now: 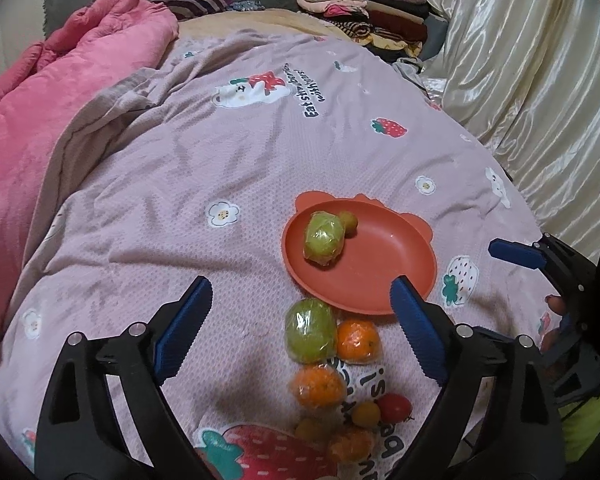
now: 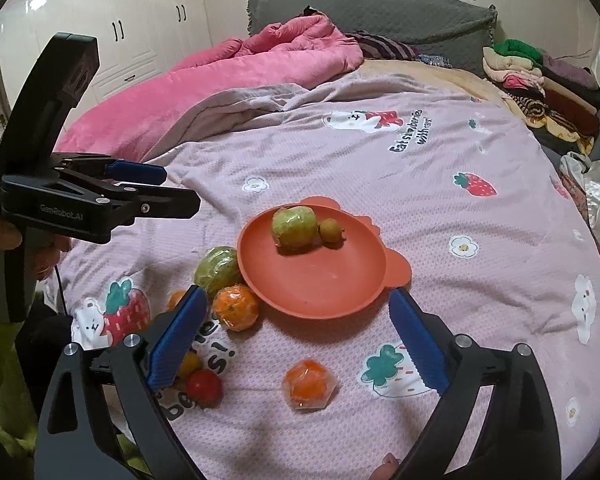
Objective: Organize fruits
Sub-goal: 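Withdraw both open tools from the plate back toward the fruit pile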
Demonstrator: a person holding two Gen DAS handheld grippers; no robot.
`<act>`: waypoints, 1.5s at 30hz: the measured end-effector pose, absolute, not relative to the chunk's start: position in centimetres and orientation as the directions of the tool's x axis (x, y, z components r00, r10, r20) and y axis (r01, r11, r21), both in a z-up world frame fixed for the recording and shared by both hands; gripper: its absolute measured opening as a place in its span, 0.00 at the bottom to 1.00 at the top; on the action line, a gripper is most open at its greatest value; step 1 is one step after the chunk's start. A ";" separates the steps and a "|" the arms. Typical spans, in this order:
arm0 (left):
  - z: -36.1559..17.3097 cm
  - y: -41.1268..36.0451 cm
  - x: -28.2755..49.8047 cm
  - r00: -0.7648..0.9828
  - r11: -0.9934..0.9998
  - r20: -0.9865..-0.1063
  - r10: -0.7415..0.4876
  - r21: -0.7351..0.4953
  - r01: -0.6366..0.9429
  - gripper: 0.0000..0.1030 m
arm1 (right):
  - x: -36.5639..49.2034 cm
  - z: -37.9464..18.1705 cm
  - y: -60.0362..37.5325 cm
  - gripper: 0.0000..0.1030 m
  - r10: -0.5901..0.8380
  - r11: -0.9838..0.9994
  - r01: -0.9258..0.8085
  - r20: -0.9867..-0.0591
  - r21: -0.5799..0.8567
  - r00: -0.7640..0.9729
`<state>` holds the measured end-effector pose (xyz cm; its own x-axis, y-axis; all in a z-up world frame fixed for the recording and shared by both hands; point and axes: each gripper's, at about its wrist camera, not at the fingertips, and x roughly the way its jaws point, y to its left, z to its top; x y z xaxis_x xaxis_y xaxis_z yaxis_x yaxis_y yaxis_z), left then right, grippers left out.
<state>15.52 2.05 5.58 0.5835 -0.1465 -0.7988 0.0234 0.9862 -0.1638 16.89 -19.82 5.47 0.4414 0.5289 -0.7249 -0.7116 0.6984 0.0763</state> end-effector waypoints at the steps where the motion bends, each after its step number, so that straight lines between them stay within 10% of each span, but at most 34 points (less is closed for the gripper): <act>1: 5.6 2.1 15.3 0.585 0.986 -0.798 -0.146 -0.164 0.023 0.82 | 16.8 5.5 -19.8 0.90 0.529 0.699 -0.712 -0.724 0.076 0.443; 45: 3.0 0.8 10.5 0.547 0.994 -0.831 -0.101 -0.105 0.024 0.85 | 10.4 3.1 -19.8 0.91 0.523 0.652 -0.755 -0.762 0.069 0.382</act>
